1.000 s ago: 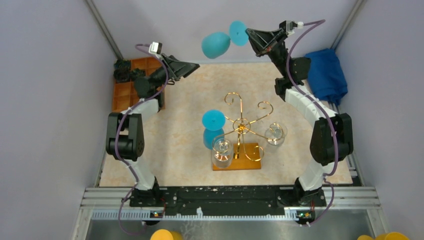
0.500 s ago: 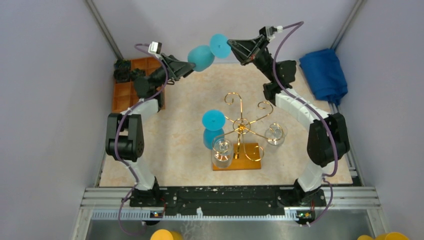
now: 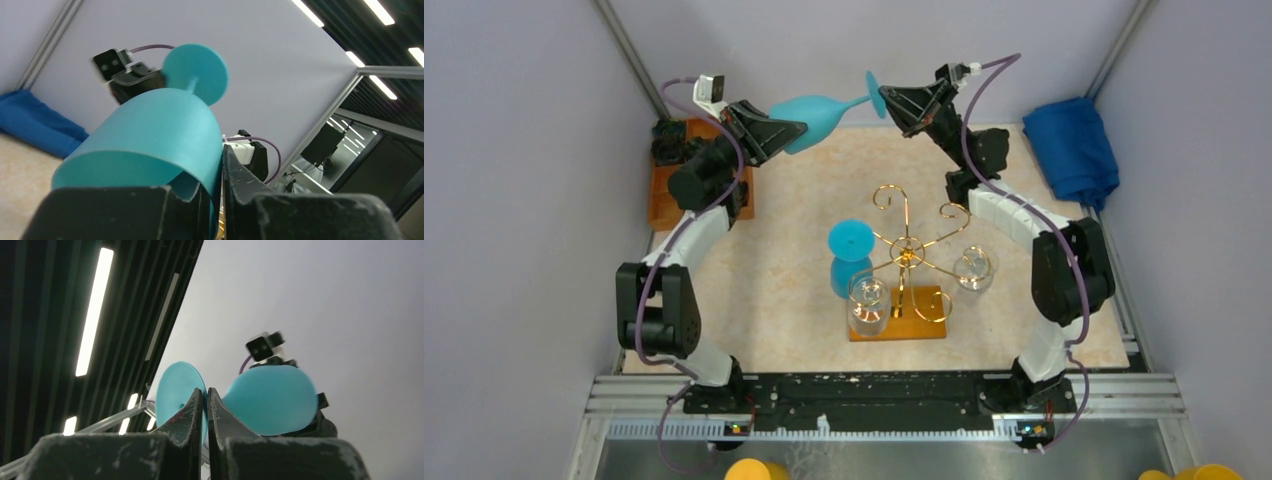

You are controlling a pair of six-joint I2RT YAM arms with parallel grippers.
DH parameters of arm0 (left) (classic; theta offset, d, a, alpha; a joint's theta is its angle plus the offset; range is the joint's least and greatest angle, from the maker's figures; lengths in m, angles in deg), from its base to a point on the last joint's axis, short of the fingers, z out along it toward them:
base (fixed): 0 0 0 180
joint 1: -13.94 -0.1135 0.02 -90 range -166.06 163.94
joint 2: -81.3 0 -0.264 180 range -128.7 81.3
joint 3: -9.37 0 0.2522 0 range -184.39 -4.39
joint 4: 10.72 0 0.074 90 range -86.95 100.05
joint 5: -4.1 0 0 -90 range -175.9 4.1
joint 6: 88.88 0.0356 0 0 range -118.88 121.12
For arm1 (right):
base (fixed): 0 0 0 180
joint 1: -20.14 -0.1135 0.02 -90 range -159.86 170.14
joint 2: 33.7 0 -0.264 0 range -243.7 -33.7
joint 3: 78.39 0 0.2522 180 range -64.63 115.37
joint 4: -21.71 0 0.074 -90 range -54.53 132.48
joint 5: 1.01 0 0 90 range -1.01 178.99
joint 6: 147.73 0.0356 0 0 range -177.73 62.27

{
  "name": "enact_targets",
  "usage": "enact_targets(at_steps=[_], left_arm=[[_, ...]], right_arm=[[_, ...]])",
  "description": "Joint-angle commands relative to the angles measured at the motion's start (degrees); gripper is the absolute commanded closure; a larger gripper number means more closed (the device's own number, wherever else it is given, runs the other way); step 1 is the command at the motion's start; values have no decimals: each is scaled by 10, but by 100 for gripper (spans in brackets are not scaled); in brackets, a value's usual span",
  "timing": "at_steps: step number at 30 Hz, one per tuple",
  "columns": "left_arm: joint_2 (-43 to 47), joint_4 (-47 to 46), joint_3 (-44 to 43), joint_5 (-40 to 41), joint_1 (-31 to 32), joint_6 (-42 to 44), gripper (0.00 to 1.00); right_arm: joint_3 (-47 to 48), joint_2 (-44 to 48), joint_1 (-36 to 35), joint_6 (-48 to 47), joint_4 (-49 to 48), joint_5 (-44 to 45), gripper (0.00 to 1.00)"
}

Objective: Take the wine glass off the wine glass rack

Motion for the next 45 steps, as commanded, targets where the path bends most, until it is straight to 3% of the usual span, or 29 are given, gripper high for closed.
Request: enact_targets(at_steps=[1, 6, 7, 8, 10, 14, 17, 21, 26, 30, 33, 38, 45], left_arm=[[17, -98, 17, -1, 3, 7, 97], [38, -76, 34, 2, 2, 21, 100], [45, -68, 34, 4, 2, 25, 100], [55, -56, 34, 6, 2, 33, 100], [77, -12, 32, 11, 2, 64, 100], [129, 151, 13, 10, 1, 169, 100], [154, 324, -34, 9, 1, 269, 100], [143, 638, -151, 46, 1, 449, 100], [38, 1041, -389, 166, 2, 653, 100], [-64, 1257, -526, 261, 2, 739, 100], [-131, 1352, -596, 315, 8, 776, 100], [-192, 1448, -639, 417, 33, 831, 100], [-254, 1531, -637, 488, 67, 883, 100]], right_arm=[[15, -6, -11, 13, -51, -9, 100], [10, -2, -11, 12, -63, -9, 100], [11, -1, -11, 11, -65, -8, 95], [13, -1, -11, 11, -72, -6, 80], [22, -2, -10, 12, -84, -6, 63], [22, 10, 4, 4, -87, 5, 16], [10, 28, 32, -15, -68, 8, 10], [-35, 62, 91, -32, -48, 8, 8], [-136, 149, 167, -65, -28, 3, 8], [-164, 248, 191, -169, 117, -38, 10], [-162, 318, 191, -284, 277, -39, 11], [-134, 399, 192, -433, 502, -8, 13], [-119, 462, 192, -523, 667, 28, 12]])
